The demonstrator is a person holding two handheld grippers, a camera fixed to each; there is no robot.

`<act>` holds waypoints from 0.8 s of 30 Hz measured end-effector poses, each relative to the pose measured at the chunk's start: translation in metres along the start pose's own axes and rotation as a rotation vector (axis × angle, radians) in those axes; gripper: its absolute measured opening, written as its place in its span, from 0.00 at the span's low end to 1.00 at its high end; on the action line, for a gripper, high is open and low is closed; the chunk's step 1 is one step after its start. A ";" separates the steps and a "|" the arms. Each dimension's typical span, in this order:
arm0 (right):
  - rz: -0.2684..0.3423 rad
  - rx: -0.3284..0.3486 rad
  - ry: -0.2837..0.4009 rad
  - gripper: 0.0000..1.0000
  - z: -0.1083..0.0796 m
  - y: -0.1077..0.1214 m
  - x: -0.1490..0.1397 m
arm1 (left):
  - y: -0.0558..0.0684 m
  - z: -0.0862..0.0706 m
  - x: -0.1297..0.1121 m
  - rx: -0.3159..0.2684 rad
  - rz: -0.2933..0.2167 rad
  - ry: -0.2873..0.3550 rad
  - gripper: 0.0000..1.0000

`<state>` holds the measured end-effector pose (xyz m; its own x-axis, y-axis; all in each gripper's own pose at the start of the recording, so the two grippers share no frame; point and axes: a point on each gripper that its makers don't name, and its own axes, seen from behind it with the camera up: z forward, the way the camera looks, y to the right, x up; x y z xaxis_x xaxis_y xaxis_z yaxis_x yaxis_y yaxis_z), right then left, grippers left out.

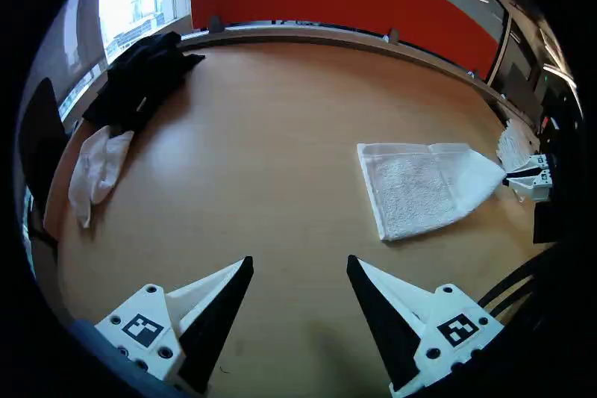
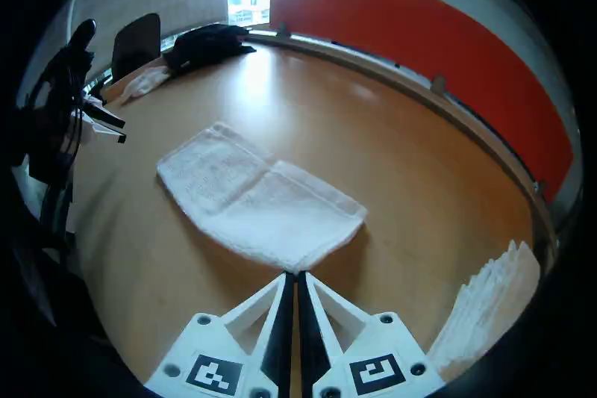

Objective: Fold towel

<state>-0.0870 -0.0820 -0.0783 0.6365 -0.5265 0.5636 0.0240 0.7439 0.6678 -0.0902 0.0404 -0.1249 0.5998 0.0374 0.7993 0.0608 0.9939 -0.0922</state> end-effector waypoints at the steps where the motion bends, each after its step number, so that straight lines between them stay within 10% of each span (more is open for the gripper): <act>1: 0.005 -0.007 0.009 0.05 -0.003 0.001 0.003 | 0.000 0.000 0.001 0.000 0.000 0.001 0.93; 24: 0.009 -0.100 0.114 0.05 -0.049 0.030 0.046 | 0.004 0.004 0.013 -0.005 0.012 0.017 0.93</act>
<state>-0.0191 -0.0634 -0.0558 0.7205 -0.4739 0.5063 0.0916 0.7887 0.6080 -0.0853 0.0454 -0.1131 0.6137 0.0472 0.7882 0.0581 0.9928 -0.1046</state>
